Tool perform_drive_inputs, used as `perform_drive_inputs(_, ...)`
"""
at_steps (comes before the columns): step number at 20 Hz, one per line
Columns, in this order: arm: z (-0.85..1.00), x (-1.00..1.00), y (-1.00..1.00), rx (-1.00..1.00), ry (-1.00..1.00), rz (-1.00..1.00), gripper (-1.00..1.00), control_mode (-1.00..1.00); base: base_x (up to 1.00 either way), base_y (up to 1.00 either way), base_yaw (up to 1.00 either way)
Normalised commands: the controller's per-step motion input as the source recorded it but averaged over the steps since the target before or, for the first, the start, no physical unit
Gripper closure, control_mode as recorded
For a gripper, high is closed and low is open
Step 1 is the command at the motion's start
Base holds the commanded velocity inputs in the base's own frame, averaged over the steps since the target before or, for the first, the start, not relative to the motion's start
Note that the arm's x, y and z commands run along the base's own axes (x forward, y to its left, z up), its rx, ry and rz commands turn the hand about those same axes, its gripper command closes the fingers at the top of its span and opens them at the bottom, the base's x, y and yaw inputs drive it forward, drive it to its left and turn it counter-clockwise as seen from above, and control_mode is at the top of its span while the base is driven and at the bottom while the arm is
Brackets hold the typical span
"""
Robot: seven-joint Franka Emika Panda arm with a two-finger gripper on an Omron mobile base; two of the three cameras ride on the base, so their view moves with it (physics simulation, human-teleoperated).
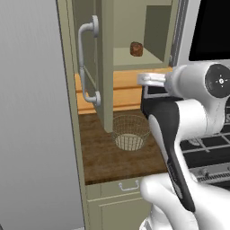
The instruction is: Open the cabinet, pick up the bread from the cabinet and place it in the basket. Then move the basket to the dining counter.
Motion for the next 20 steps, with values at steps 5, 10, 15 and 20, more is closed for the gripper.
perform_drive_inputs(5, 0.0, 0.18, -0.62, 0.0, 0.13, -0.13, -1.0, -1.0, 0.0, 0.0, 0.0)
perform_drive_inputs(10, -0.06, 0.77, -0.18, 0.0, 0.0, 0.22, -1.0, -1.0, 0.0, 0.0, 0.0)
perform_drive_inputs(15, -0.14, 0.84, -0.04, -0.03, 0.0, 0.1, -1.0, -1.0, 0.0, 0.0, 0.0)
perform_drive_inputs(20, -0.04, 0.62, 0.0, -0.12, 0.0, -0.03, -1.0, -1.0, 0.0, 0.0, 0.0)
